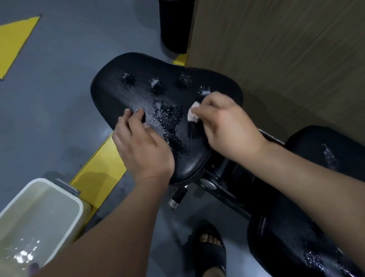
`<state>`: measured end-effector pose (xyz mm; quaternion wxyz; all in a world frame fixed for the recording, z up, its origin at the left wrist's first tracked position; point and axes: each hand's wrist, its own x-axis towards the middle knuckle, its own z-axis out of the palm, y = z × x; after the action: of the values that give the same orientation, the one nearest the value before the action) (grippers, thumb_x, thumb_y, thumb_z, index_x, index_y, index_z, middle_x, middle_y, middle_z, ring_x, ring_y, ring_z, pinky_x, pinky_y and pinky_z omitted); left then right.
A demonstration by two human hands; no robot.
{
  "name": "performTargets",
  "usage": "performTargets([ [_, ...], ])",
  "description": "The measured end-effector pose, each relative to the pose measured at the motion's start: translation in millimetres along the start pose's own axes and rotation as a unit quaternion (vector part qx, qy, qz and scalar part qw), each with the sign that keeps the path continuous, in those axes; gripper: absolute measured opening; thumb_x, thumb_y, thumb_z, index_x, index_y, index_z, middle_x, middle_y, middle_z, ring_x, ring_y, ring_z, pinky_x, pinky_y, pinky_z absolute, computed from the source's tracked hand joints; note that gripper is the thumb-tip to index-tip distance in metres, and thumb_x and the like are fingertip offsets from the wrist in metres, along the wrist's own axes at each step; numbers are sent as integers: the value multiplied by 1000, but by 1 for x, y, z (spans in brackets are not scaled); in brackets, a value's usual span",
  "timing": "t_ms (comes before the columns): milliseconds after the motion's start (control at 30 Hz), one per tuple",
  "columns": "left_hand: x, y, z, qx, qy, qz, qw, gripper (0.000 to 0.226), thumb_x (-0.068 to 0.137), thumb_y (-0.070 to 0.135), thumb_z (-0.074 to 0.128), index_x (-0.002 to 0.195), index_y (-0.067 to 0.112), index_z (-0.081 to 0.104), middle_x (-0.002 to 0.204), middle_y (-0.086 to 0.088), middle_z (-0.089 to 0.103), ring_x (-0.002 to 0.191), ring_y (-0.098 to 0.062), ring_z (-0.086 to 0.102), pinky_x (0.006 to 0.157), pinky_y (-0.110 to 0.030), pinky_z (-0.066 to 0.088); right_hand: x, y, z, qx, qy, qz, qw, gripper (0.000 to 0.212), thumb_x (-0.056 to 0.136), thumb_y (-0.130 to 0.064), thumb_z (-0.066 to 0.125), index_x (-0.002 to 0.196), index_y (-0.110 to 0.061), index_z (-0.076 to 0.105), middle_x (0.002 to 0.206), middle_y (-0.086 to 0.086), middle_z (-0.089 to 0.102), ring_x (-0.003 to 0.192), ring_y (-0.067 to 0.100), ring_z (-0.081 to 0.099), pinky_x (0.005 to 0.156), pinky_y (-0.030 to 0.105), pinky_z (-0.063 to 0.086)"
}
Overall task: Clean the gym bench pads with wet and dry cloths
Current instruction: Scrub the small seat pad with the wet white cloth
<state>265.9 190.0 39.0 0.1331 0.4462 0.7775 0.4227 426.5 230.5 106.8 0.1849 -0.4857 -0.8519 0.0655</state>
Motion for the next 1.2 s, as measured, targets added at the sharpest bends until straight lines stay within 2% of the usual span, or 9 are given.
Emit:
performTargets([
  [100, 1, -2, 1, 6, 2, 3, 1000, 39, 101, 17, 38, 132, 10, 60, 147, -12, 48, 136, -34, 42, 112, -50, 37, -28, -14, -11, 35, -67, -70, 995, 33, 85, 9, 60, 113, -2, 74, 100, 13, 61, 89, 33, 60, 79, 41, 56],
  [167, 1, -2, 1, 7, 0, 1, 1000, 38, 102, 17, 37, 132, 10, 59, 148, -10, 47, 136, -33, 41, 112, -50, 37, -19, -8, -13, 24, -66, -89, 994, 30, 89, 6, 59, 113, -4, 75, 100, 12, 62, 87, 33, 60, 78, 40, 56],
  [267, -1, 0, 0, 0, -1, -2, 1000, 37, 102, 16, 39, 132, 10, 59, 148, -10, 47, 137, -32, 40, 114, -47, 35, 12, 8, -1, -5, -5, -27, 1000, 23, 93, -3, 58, 106, -8, 77, 94, 11, 60, 82, 36, 60, 72, 44, 56],
  [367, -1, 0, 0, -2, 2, -1, 1000, 37, 102, 16, 39, 132, 10, 59, 147, -11, 47, 138, -32, 40, 115, -46, 34, 17, 4, 9, -1, 17, 15, 1000, 25, 89, 3, 58, 105, -4, 76, 93, 12, 59, 84, 35, 59, 73, 44, 55],
  [567, 1, -3, 2, 17, 9, 8, 1000, 38, 100, 16, 38, 131, 9, 60, 146, -13, 49, 133, -34, 44, 112, -48, 37, -23, -11, -5, 24, -62, -90, 994, 32, 89, 3, 56, 115, -5, 74, 98, 12, 60, 86, 32, 57, 74, 42, 55],
  [733, 0, -1, -1, 13, 7, 4, 1000, 37, 101, 18, 39, 131, 11, 60, 146, -11, 48, 135, -33, 42, 113, -46, 35, 11, 5, 0, -77, 21, 17, 997, 22, 93, -17, 59, 102, -19, 78, 88, 1, 59, 88, 33, 52, 73, 45, 47],
  [833, 0, -2, 0, 15, 7, 4, 1000, 38, 101, 19, 37, 131, 12, 60, 147, -10, 48, 135, -32, 42, 113, -46, 36, -2, -1, 1, -87, 3, 4, 996, 21, 91, -15, 64, 107, -18, 76, 89, 0, 57, 93, 30, 50, 78, 39, 37],
  [1033, 0, 0, 1, 22, 16, 2, 1000, 38, 100, 19, 39, 130, 13, 60, 146, -9, 49, 134, -32, 43, 112, -44, 36, -14, 11, -14, 21, 19, 73, 997, 17, 97, -24, 65, 110, -22, 76, 109, -1, 55, 106, 24, 45, 92, 44, 42],
  [1200, 0, -1, 2, 20, 20, 3, 1000, 37, 99, 19, 39, 129, 13, 61, 145, -10, 49, 132, -32, 44, 111, -43, 37, -7, 13, -21, 87, -42, 60, 993, 22, 101, -20, 59, 119, -15, 72, 102, 2, 61, 98, 20, 57, 87, 38, 49],
])
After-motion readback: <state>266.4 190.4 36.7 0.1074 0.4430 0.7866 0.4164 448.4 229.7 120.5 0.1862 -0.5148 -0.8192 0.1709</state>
